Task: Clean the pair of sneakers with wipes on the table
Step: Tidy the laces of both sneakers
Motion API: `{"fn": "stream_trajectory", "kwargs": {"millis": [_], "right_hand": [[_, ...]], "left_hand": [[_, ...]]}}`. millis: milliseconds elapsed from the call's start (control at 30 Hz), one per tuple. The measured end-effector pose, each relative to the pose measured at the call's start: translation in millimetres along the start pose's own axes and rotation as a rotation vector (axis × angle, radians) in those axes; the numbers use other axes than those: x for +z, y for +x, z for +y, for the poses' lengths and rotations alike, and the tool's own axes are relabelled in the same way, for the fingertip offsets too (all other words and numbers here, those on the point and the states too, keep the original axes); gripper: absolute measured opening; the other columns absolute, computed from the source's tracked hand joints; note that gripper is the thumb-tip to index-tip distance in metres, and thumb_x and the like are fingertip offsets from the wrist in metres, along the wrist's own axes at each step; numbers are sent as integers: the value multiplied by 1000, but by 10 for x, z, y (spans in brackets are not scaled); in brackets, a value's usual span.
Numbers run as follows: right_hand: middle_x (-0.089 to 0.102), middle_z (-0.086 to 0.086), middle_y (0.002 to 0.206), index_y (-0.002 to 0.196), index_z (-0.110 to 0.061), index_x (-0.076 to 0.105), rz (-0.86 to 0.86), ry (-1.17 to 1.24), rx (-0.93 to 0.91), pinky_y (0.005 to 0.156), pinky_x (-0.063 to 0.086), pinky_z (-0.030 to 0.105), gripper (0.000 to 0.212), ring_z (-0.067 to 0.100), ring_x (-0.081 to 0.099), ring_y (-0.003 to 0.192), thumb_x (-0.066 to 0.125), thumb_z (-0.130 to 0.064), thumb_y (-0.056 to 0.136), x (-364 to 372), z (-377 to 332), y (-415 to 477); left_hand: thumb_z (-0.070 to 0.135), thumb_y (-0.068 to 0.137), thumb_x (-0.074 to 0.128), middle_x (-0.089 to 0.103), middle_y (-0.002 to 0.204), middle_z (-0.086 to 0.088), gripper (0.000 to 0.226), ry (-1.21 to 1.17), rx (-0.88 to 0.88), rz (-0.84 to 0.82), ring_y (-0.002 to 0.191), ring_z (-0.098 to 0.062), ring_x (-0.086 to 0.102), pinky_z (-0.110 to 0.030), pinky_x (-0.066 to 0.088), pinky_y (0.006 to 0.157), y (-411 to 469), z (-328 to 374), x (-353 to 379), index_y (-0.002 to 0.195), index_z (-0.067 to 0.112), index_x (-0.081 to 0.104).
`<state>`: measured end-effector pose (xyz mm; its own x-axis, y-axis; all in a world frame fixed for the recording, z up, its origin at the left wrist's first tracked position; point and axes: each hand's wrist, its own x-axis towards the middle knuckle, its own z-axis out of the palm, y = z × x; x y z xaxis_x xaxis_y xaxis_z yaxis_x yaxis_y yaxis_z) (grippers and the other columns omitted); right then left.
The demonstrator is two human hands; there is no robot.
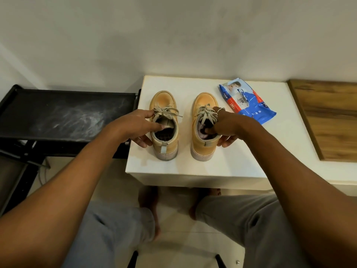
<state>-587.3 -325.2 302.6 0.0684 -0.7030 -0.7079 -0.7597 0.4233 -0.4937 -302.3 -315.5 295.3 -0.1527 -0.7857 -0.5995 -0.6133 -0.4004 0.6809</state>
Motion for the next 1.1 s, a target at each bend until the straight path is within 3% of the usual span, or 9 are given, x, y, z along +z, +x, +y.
{"fn": "stream_trajectory", "kwargs": {"millis": [333,467,600,900,1100], "right_hand": [[62,15,107,149,-24,21,50,-24,-43,65,62,37,68,27,74,76,59,-11,94,71,-31,-4],[61,13,107,135,-16,35,79,-10,-93,70,63,42,49,30,74,81,59,-10,93,131,-109,-23],[62,12,106,133,-11,42,158,10,-128,70,63,39,42,26,74,78,59,-11,94,241,-252,21],[54,15,122,134,-10,41,308,-58,-217,72,61,34,45,30,67,93,60,-18,93,496,-631,138],[60,18,112,125,-7,46,387,-6,-379,74,61,45,38,37,65,89,52,-15,88,732,-942,132]], "left_hand": [[30,96,67,73,108,-7,33,56,-3,4,76,-25,78,-44,64,73,-63,70,21,127,17,64],[27,101,60,74,97,-10,18,121,5,110,72,-25,77,-42,65,71,-68,83,27,112,15,68],[27,102,58,75,89,-13,20,141,9,224,68,-28,76,-45,64,72,-71,97,23,97,13,71],[19,101,58,74,88,-16,20,48,-2,379,73,-33,75,-49,64,70,-138,62,-179,90,11,72],[18,99,60,73,85,-15,18,91,15,538,73,-32,73,-44,63,64,-275,-6,-422,90,12,75]]}}
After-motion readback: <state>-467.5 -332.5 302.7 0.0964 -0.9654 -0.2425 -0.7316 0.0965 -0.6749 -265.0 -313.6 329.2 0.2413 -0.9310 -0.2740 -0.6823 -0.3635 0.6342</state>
